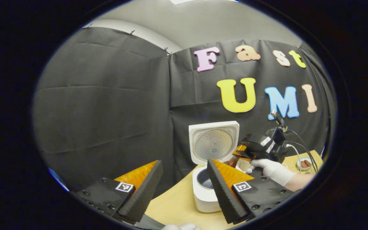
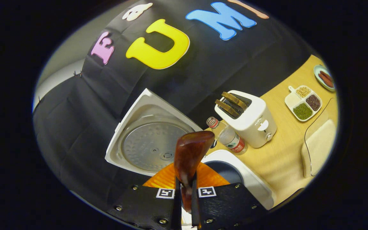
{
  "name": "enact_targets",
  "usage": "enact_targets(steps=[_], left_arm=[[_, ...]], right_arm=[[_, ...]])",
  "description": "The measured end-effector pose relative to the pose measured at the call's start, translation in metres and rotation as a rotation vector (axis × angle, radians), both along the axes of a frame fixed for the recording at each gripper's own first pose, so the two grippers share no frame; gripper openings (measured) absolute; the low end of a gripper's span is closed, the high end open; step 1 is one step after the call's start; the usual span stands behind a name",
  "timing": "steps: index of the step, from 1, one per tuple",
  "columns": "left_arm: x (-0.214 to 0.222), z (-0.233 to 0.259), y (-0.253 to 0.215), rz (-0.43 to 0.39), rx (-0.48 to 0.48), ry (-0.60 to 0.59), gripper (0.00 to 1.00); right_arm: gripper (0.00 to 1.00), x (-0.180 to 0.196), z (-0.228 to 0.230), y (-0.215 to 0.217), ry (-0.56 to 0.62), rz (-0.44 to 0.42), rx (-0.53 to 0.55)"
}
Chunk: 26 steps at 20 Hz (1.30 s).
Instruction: Close the left gripper, press the button to open the rice cooker; take a wooden spoon from the chopstick holder with the right hand, scoop a spoonful of rice and pour it into the rice cooker, then put the wooden spoon back into the chopstick holder.
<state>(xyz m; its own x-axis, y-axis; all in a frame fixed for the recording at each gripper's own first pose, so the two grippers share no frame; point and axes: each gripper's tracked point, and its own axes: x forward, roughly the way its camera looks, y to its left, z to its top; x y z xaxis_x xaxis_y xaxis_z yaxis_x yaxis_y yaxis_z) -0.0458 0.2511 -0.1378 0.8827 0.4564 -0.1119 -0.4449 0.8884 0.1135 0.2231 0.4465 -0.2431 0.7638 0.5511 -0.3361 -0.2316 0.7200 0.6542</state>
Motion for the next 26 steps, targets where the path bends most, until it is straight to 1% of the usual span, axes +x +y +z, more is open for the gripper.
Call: enact_targets(steps=[2,5,10,12,13,14,15,17,19,21,23,26], left_arm=[[-0.001,0.0,0.001,0.005,0.006,0.0,0.96],[-0.001,-0.004,0.002,0.011,0.016,0.009,0.96],[0.002,-0.009,-0.007,0.006,0.017,0.021,0.97],[0.003,-0.008,-0.009,0.003,0.023,0.023,0.96],[0.004,-0.009,-0.011,0.002,0.027,0.024,0.96],[0.003,-0.009,-0.011,0.006,0.033,0.025,0.97],[0.002,-0.007,-0.01,0.007,0.032,0.029,0.96],[0.0,-0.005,-0.01,0.008,0.024,0.024,0.97],[0.001,-0.002,-0.008,0.013,0.026,0.021,0.96],[-0.002,-0.001,-0.008,0.014,0.023,0.018,0.95],[-0.003,0.001,-0.007,0.016,0.031,0.015,0.96],[-0.006,-0.001,-0.006,0.016,0.032,0.017,0.96]], right_arm=[[0.12,0.003,-0.002,-0.002,-0.07,0.006,-0.101],[0.12,0.011,0.005,-0.007,-0.184,-0.001,-0.21],[0.12,0.011,0.012,-0.007,-0.37,0.053,-0.417],[0.12,0.006,0.013,0.0,-0.452,0.09,-0.489],[0.12,0.002,0.011,0.007,-0.474,0.116,-0.516],[0.12,-0.002,0.01,0.011,-0.514,0.147,-0.561],[0.12,-0.005,0.009,0.014,-0.558,0.177,-0.62],[0.12,-0.014,0.013,0.027,-0.683,0.249,-0.721],[0.12,-0.023,0.019,0.037,-0.786,0.286,-0.782],[0.12,-0.026,0.019,0.042,-0.838,0.316,-0.839],[0.12,-0.025,0.012,0.042,-0.854,0.338,-0.86],[0.12,-0.026,0.012,0.042,-0.861,0.347,-0.881]])
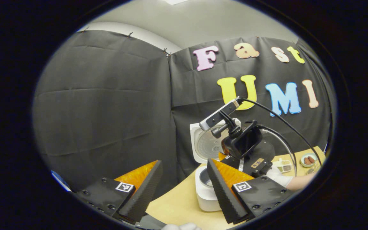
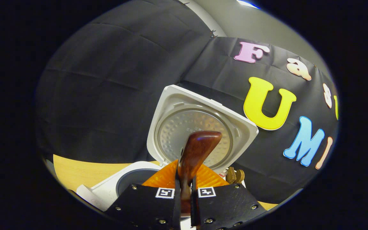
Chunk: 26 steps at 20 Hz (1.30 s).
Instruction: Close the left gripper, press the button to open the rice cooker; take a wooden spoon from the chopstick holder with the right hand, scoop a spoonful of rice and pour it into the rice cooker, then put the wooden spoon back into the chopstick holder.
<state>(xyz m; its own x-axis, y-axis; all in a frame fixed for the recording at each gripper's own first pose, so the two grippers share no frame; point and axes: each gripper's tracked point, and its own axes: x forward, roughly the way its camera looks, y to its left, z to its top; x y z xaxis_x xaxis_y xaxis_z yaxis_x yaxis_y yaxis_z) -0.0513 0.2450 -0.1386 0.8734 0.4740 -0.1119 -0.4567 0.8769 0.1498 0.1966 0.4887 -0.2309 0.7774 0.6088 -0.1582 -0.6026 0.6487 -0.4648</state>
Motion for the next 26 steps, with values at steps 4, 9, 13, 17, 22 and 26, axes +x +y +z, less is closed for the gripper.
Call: enact_targets(steps=[4,9,13,17,22,26], left_arm=[[0.001,0.003,-0.001,-0.003,-0.001,-0.002,0.96],[0.004,0.006,-0.006,-0.018,0.003,-0.007,0.96],[0.01,0.01,-0.015,-0.045,0.003,-0.016,0.96],[0.021,0.011,-0.028,-0.078,0.004,-0.011,0.96],[0.041,0.016,-0.066,-0.145,-0.011,-0.025,0.97],[0.049,0.027,-0.106,-0.2,-0.019,-0.044,0.98]], right_arm=[[0.13,0.001,-0.003,-0.002,0.063,-0.014,0.036],[0.12,0.013,0.009,-0.022,0.33,-0.077,0.317],[0.13,0.025,0.032,-0.065,0.563,-0.19,0.631],[0.12,0.04,0.053,-0.128,0.561,-0.278,0.74],[0.12,0.062,0.047,-0.258,0.487,-0.426,0.772],[0.12,0.076,0.04,-0.39,0.405,-0.585,0.766]])
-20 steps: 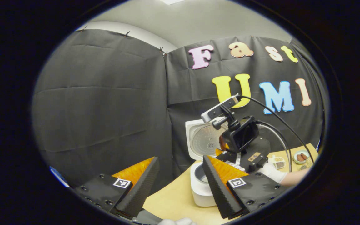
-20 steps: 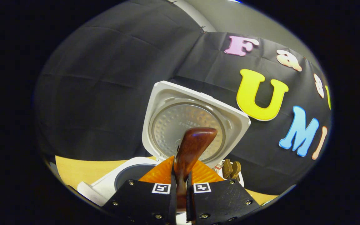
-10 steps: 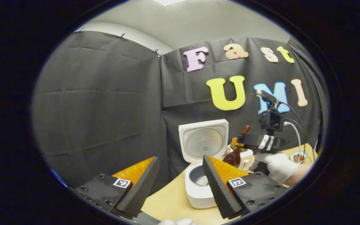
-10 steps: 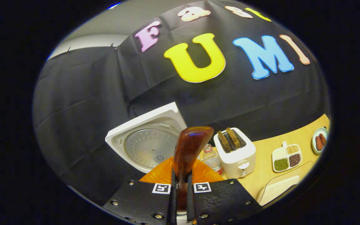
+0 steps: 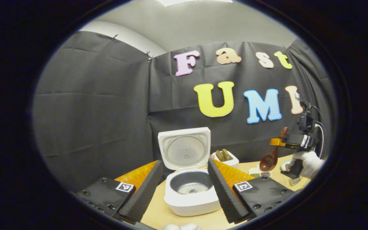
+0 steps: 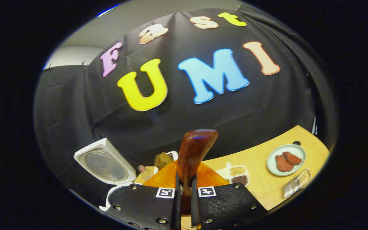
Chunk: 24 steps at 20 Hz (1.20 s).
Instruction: Close the left gripper, press the button to open the rice cooker; take a wooden spoon from the chopstick holder with the right hand, scoop a spoonful of rice and pour it into the rice cooker, then put the wooden spoon back into the chopstick holder.
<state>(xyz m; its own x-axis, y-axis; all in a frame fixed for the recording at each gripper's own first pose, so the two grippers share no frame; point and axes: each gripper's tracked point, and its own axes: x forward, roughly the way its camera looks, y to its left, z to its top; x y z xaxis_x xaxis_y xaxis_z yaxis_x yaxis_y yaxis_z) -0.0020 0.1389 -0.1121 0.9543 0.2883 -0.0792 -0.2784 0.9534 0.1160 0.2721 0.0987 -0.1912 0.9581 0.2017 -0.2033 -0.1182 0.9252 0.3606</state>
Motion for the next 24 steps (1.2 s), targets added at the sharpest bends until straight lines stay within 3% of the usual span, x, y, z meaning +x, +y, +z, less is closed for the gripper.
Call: enact_targets(steps=[5,9,18,24], left_arm=[[0.008,0.014,-0.042,-0.061,-0.001,-0.02,0.98],[0.012,0.023,-0.069,-0.082,0.012,-0.024,0.99],[0.013,0.034,-0.103,-0.102,0.059,-0.015,1.0],[0.006,0.027,-0.107,-0.098,0.049,0.006,0.95]], right_arm=[[0.12,-0.006,-0.037,-0.156,0.045,-0.237,-0.021],[0.13,-0.023,-0.067,-0.234,0.105,-0.356,-0.012],[0.12,-0.022,-0.135,-0.236,0.221,-0.339,-0.037],[0.12,-0.029,-0.176,-0.239,0.304,-0.334,-0.066]])
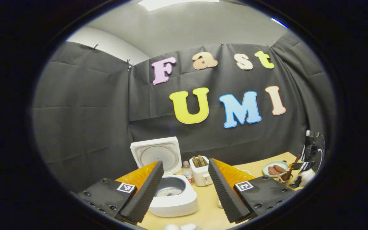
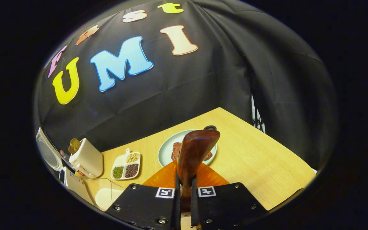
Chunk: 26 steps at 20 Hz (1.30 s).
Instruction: Close the left gripper, press the button to open the rice cooker; take a wooden spoon from the chopstick holder with the right hand, scoop a spoonful of rice and pour it into the rice cooker, then put the wooden spoon back into the chopstick holder.
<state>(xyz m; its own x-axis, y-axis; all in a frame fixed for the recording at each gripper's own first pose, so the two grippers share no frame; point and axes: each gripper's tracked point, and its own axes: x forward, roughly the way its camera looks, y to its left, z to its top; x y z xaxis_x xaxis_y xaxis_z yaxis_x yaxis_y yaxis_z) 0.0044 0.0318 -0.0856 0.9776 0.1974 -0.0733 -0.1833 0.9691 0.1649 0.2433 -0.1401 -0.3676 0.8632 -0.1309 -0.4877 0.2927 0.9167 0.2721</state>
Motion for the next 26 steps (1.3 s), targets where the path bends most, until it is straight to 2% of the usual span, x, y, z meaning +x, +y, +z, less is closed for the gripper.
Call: enact_targets(steps=[2,3,5,6,8,10,12,17,20,23,24,26], left_arm=[[0.0,0.0,-0.001,0.0,0.005,0.004,0.95],[-0.002,0.001,-0.002,-0.002,0.007,0.003,1.0],[-0.004,0.002,-0.003,-0.008,0.006,0.002,0.95],[-0.003,0.002,-0.003,-0.01,0.005,0.001,0.98],[-0.006,0.003,-0.003,-0.011,0.009,-0.003,1.0],[-0.005,0.005,-0.002,-0.015,0.007,-0.007,1.0],[-0.006,0.009,0.001,-0.015,0.002,-0.013,0.98],[-0.004,0.021,0.015,-0.012,-0.014,-0.034,1.0],[0.002,0.027,0.029,-0.002,-0.04,-0.045,1.0],[0.014,0.034,0.053,0.027,-0.039,-0.053,1.0],[0.018,0.038,0.064,0.043,-0.037,-0.061,0.99],[0.029,0.049,0.082,0.066,-0.039,-0.083,0.96]], right_arm=[[0.13,0.002,-0.007,-0.009,0.005,-0.023,0.009],[0.13,-0.002,-0.005,-0.009,0.005,-0.025,0.016],[0.13,-0.004,-0.005,-0.013,0.017,-0.028,0.016],[0.13,-0.007,-0.005,-0.015,0.029,-0.029,0.003],[0.22,-0.01,0.003,-0.02,0.015,-0.028,-0.026],[0.7,-0.019,0.018,-0.026,0.013,-0.033,-0.09],[0.99,-0.027,0.049,-0.026,-0.021,-0.021,-0.159],[0.99,-0.053,0.161,0.008,-0.198,0.063,-0.279],[0.99,-0.078,0.225,0.048,-0.285,0.138,-0.281],[0.99,-0.114,0.268,0.098,-0.355,0.238,-0.277],[0.95,-0.125,0.279,0.117,-0.378,0.276,-0.28],[0.98,-0.148,0.291,0.145,-0.398,0.343,-0.291]])
